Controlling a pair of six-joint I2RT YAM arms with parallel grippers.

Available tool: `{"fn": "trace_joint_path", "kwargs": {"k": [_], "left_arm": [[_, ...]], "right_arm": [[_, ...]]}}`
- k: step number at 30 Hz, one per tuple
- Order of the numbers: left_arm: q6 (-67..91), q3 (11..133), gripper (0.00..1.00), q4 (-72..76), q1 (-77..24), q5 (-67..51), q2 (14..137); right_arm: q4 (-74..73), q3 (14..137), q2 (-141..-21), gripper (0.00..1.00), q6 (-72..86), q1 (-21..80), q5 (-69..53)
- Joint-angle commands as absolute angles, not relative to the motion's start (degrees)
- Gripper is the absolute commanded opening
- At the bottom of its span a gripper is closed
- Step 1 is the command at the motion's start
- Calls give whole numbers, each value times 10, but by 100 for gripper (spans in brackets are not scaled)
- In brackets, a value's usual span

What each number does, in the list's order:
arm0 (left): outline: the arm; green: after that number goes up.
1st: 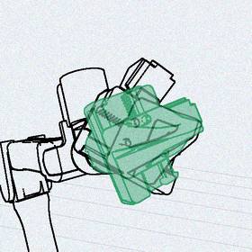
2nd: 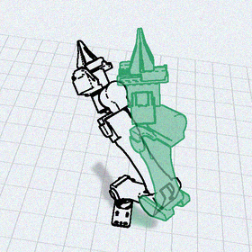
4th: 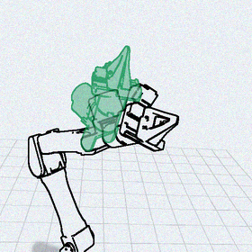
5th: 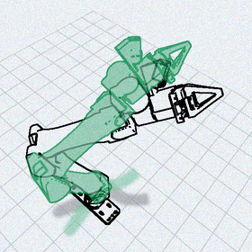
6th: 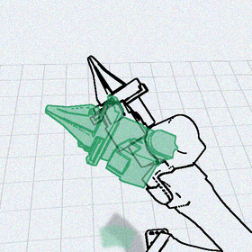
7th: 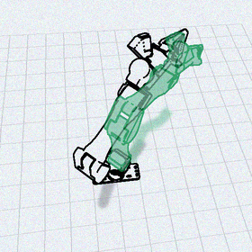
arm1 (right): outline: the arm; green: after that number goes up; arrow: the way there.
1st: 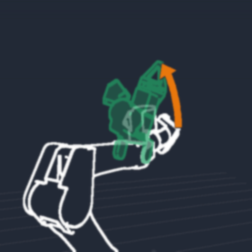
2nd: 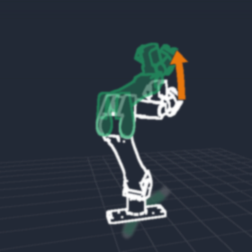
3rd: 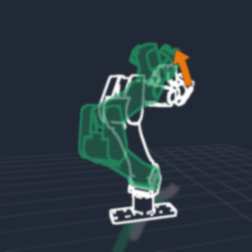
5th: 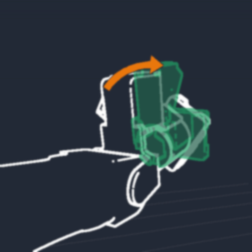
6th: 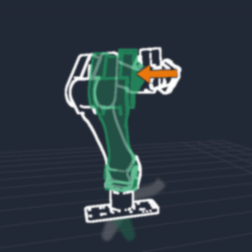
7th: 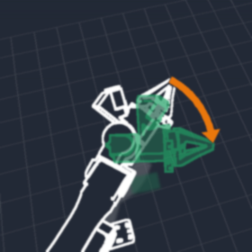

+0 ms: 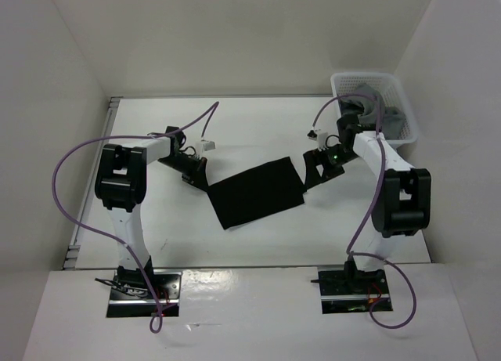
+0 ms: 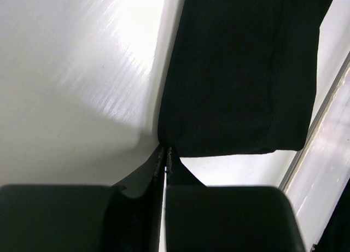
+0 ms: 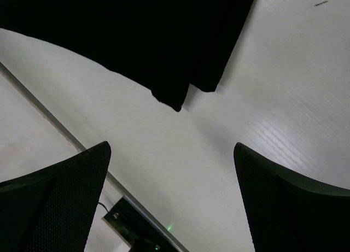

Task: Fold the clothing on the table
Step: Fold the skirt

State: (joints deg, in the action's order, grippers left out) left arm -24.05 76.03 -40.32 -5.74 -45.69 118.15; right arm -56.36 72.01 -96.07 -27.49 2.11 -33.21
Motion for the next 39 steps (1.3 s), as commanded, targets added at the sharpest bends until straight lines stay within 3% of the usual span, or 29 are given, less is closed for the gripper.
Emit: {"fn": "trace_joint_path", "kwargs": {"k": [1,19,26,33,39], "left_arm": [[-236,744,0,-407,-60,-442,1178],[-219,734,0,-407,-49,-436,1172],[-219,734,0,-407,-49,-436,1172],[-219,729,0,-407,-49,-436,1172],[-219,729,0,-407,-49,-436,1172]], "right_arm": [[-529,757,-1004,96,-264,25,-366],[-497,836,-1186,84,-269,40,-417],[-473,809,-1191,68,-269,65,-417],[-468,799,-1197,45,-269,71,-417],[-468,788,-1197,41,-264,71,-412]]}}
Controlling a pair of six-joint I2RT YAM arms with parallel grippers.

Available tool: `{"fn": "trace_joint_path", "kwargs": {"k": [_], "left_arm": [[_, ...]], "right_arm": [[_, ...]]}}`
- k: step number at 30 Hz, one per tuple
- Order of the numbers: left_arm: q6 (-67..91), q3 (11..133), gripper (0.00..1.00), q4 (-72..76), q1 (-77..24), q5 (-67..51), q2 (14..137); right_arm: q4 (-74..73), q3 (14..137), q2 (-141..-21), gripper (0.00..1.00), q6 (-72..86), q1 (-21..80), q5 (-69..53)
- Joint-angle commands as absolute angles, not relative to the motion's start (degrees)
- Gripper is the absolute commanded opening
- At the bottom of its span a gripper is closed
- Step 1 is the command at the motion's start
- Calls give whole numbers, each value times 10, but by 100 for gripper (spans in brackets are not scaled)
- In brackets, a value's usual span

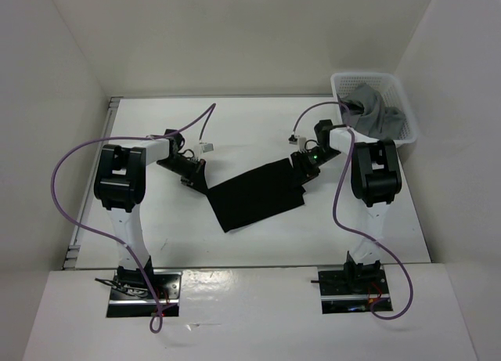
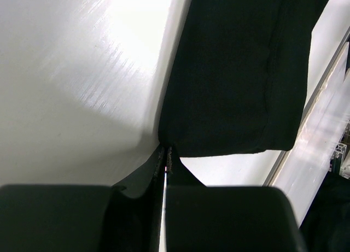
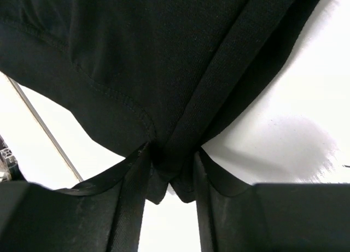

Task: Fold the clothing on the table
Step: Fold the skirt

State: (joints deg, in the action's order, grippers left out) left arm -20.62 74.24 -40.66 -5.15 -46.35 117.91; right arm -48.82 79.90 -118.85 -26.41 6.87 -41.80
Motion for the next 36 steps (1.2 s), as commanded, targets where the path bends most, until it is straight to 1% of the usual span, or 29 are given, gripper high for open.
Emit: {"fn": "trace_joint_path", "kwargs": {"k": [1,3,4,6,7,9,10,15,24,30,36], "left_arm": [[-219,729,0,-407,-49,-436,1172],[-224,729,0,-407,-49,-436,1172],[-224,729,0,-407,-49,-436,1172],[-224,729,0,-407,-49,-436,1172],[-224,729,0,-407,-49,-441,1172],[-224,729,0,-407,-49,-441,1172],[-224,729,0,-407,-49,-446,1172],[-224,741,0,-412,-49,-453,1189],[-219,770,0,-417,-61,-475,1200],[-219,770,0,-424,-66,-487,1205],[-219,775,0,-429,-66,-492,1205]], "right_arm": [[-468,788,-1197,39,-264,71,-407],[-462,788,-1197,36,-264,71,-407],[-462,788,-1192,30,-264,71,-401],[-462,788,-1192,23,-258,71,-394],[-462,788,-1192,14,-258,71,-394],[-456,795,-1192,3,-249,71,-381],[-456,801,-1192,0,-244,71,-373],[-480,852,-1180,0,-233,71,-351],[-525,932,-1124,0,-221,85,-273],[-565,967,-1102,0,-221,149,-217],[-570,979,-1091,0,-214,249,-135]]}}
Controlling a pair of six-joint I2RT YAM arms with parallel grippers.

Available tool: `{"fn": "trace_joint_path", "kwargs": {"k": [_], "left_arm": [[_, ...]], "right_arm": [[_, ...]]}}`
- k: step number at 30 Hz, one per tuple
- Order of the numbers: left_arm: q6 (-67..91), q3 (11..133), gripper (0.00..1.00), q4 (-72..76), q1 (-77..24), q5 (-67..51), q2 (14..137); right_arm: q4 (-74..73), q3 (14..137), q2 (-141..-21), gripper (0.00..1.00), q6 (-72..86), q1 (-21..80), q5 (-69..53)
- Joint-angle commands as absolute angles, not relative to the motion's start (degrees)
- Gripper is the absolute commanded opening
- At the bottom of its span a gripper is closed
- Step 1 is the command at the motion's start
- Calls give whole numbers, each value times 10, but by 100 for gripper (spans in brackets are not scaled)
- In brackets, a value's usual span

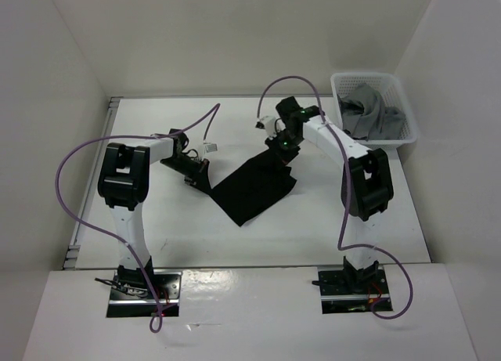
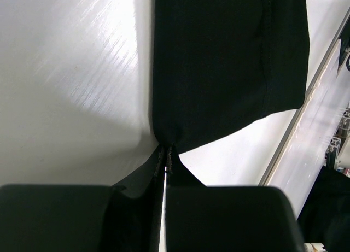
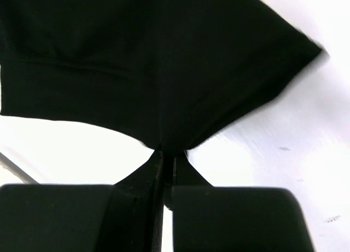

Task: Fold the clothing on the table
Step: Fold the skirt

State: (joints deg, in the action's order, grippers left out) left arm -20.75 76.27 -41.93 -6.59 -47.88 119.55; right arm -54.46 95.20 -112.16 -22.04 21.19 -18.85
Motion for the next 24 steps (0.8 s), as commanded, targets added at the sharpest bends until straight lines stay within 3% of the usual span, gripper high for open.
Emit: {"fn": "trace_joint_path", "kwargs": {"k": [1,24], "left_arm": [[-219,775,0,-429,-66,-492,1205],[-214,787,1,-429,-66,-497,1210]], "right_arm": [[-577,979,-1097,0,-208,271,-128],[-631,1078,-1200,0,-220,446,-142]]}}
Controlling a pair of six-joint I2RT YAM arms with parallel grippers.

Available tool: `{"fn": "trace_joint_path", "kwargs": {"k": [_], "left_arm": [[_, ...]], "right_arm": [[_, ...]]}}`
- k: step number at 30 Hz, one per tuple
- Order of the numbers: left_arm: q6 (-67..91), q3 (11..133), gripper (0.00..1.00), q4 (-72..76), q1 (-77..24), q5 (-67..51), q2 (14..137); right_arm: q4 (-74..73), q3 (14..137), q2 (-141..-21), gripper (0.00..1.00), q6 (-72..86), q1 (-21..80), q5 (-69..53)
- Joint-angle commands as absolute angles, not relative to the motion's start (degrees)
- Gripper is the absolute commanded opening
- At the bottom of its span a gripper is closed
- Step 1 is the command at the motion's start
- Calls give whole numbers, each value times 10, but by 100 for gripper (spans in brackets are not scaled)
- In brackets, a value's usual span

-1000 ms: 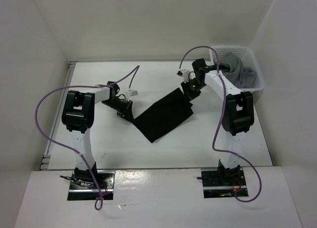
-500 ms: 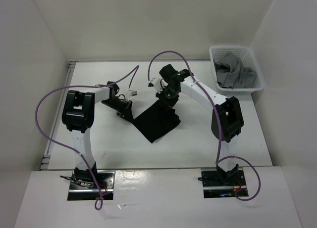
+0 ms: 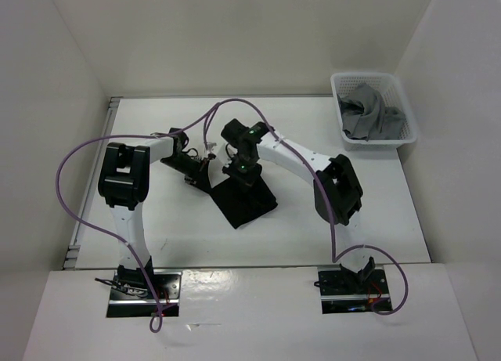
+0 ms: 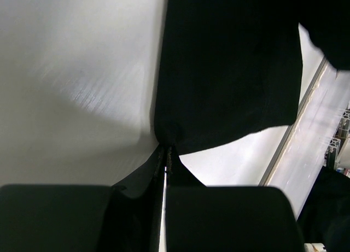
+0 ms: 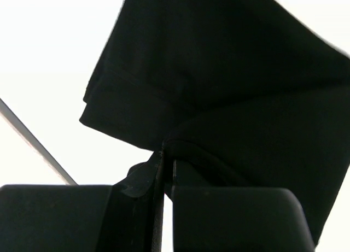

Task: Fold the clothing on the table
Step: Fold the skirt

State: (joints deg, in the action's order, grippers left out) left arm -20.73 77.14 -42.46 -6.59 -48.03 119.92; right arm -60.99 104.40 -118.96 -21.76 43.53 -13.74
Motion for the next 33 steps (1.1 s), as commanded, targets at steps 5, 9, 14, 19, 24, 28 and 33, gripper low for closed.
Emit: {"fn": "trace_joint_path", "kwargs": {"k": [5,9,14,19,24,28,33], "left_arm": [[-214,787,1,-429,-66,-497,1210],[-214,787,1,-429,-66,-497,1210],[-214,787,2,-429,-66,-497,1210],[-214,787,2,-429,-66,-497,1210],[-214,787,2,-429,-78,-497,1210],[-214,787,2,-429,-90,-497,1210],[-214,787,2,-429,-96,-497,1210]], "right_arm": [[-636,1093,-1216,0,-225,473,-142],[-642,1093,-1221,0,-231,488,-136],[-654,1106,-1231,0,-242,516,-142],[-665,1128,-1242,0,-242,527,-148],[-671,1170,-1274,0,-236,527,-153],[-681,1208,-1301,0,-231,527,-158],[-687,1221,-1318,2,-231,538,-177]]}}
